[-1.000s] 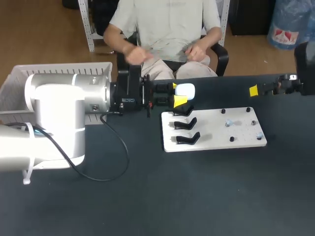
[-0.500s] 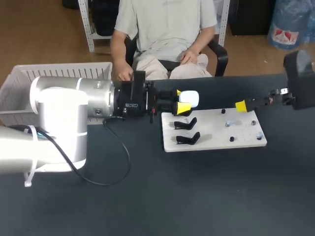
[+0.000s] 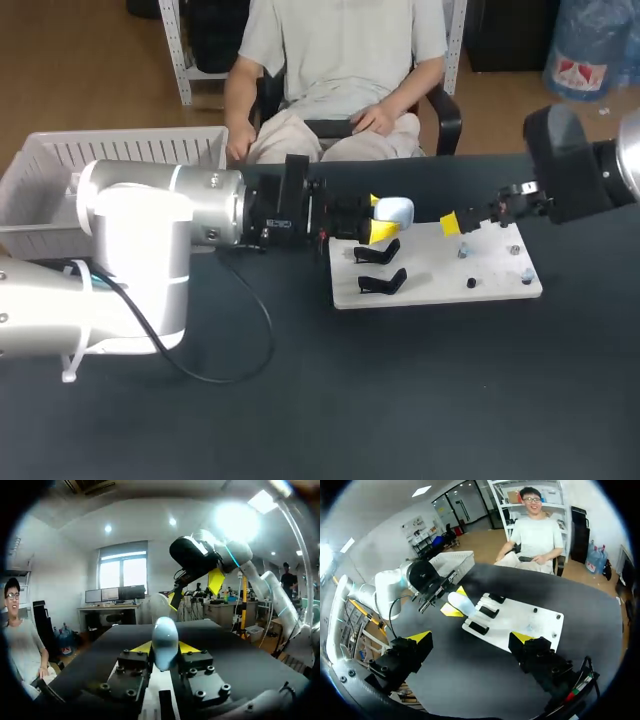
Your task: Pick up each earbud case from the left stands, insert the matching earbuds, close the lid, and place the case in the box.
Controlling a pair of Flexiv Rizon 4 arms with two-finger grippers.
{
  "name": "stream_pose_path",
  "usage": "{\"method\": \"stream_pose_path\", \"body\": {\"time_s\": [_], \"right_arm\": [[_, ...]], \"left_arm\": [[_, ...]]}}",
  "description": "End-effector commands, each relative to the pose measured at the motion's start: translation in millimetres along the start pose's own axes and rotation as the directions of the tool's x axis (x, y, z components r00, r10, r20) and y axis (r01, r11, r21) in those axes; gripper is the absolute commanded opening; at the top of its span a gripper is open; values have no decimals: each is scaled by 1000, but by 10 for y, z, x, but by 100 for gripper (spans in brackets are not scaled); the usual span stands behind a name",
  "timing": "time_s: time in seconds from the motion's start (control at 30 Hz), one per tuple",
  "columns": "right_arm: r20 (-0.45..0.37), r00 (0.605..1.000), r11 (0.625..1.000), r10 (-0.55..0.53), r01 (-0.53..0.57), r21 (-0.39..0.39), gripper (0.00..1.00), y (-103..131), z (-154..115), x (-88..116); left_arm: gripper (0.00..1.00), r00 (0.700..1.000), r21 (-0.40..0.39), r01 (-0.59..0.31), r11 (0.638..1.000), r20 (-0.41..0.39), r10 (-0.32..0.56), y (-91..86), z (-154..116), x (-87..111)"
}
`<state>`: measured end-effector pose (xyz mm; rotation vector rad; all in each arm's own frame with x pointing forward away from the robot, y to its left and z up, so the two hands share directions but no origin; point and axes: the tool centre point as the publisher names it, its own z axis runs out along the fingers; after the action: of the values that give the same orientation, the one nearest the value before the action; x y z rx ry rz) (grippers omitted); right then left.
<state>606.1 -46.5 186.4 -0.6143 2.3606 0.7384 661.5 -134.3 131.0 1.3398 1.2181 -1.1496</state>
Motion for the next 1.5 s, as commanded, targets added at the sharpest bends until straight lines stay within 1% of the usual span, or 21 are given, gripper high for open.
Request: {"method": "stream_pose_path", "body": {"time_s": [0.03,0.17,0.47,0.77,0.93,1.5], "right_arm": [[-9,1000,997,5,-5,76,100,74,104,-49],[-49,999,996,16,-12,83,100,128,223,-47],[-99,994,996,57,-49,78,100,161,410,-6],[-115,990,993,87,-77,89,100,119,547,17],[-128,988,992,83,-69,107,100,101,622,16],[-129,987,988,93,-75,137,100,-26,682,-45]], "left_arm": [[0,1000,-1,-5,1000,1,5,-19,20,11],[0,1000,-3,-4,1000,1,4,-27,19,26],[0,1000,-20,-3,1000,8,3,-52,-1,50],[0,1000,-26,-2,1000,15,3,-57,-2,50],[0,1000,-26,-2,1000,15,3,-57,-2,50],[0,1000,-26,-2,1000,15,3,-57,-2,50]]}}
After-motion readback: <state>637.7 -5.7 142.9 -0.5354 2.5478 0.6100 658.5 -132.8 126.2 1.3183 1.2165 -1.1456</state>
